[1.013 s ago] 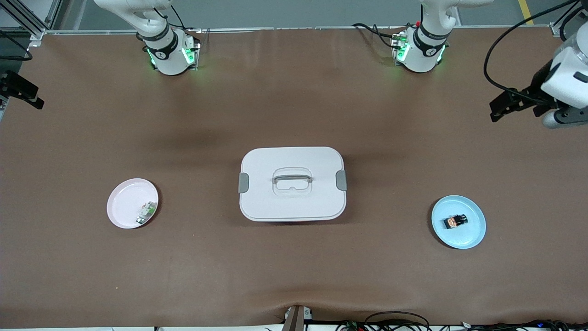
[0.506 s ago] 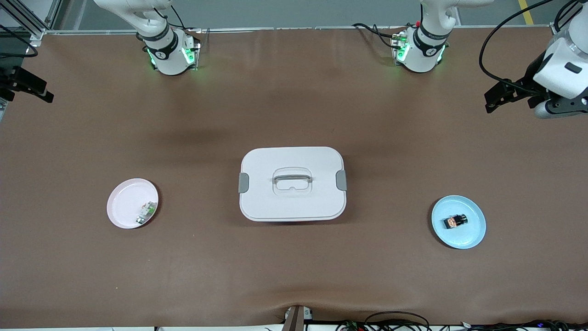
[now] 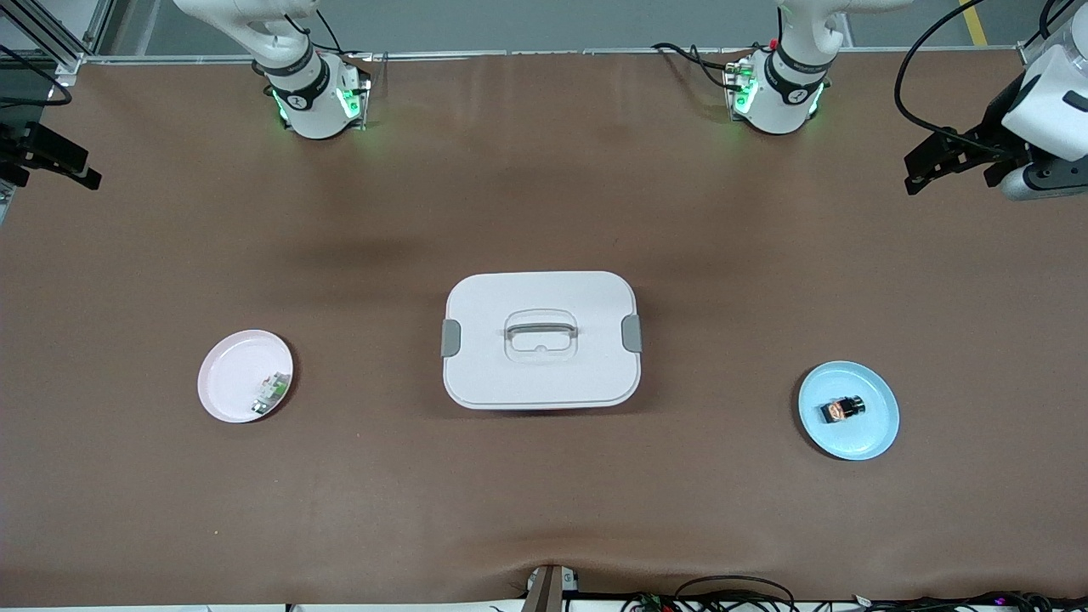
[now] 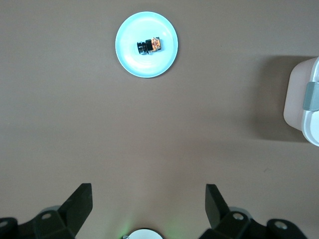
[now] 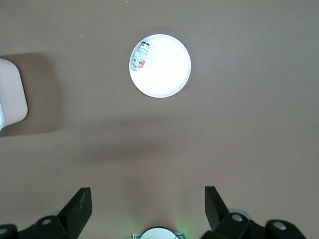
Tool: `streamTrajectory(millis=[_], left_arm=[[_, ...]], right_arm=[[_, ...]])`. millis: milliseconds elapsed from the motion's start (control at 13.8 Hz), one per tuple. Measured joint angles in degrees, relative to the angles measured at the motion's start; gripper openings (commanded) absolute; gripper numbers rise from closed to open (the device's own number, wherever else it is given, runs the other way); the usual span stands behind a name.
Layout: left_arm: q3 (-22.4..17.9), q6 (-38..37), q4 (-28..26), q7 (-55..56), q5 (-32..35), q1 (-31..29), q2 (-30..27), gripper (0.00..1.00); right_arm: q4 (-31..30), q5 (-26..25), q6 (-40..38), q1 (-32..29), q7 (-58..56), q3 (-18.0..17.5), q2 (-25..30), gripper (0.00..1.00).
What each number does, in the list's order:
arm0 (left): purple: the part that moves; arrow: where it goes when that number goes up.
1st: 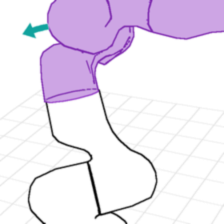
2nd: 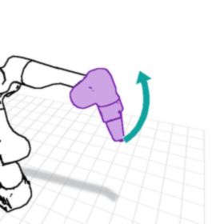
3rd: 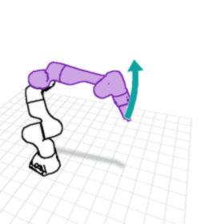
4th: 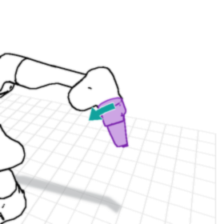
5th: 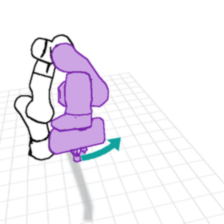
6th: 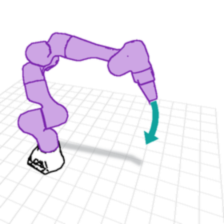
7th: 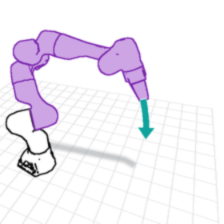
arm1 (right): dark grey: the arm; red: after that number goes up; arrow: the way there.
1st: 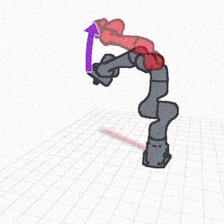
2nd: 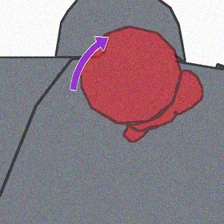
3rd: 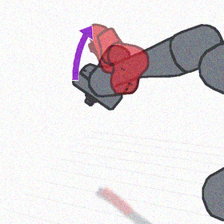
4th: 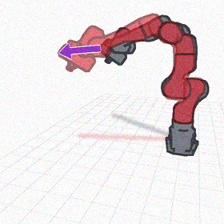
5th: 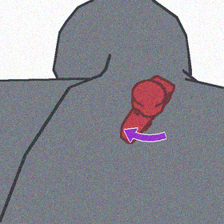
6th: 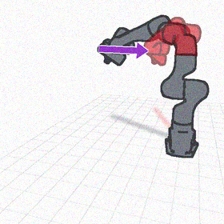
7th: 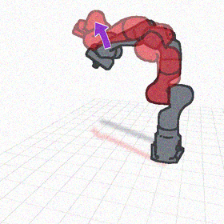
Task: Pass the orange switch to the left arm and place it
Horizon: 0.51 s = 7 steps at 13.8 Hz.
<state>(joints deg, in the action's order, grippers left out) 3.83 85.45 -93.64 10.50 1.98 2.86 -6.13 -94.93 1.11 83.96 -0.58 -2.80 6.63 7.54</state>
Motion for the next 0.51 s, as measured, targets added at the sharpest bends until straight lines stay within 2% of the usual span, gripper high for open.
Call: streamTrajectory(millis=[506], left_arm=[[0.0,0.0,0.0,-2.1,-2.5,-0.1,0.0,1.00]], right_arm=[[0.4,0.0,0.0,0.0,0.0,0.0,0.0,1.00]])
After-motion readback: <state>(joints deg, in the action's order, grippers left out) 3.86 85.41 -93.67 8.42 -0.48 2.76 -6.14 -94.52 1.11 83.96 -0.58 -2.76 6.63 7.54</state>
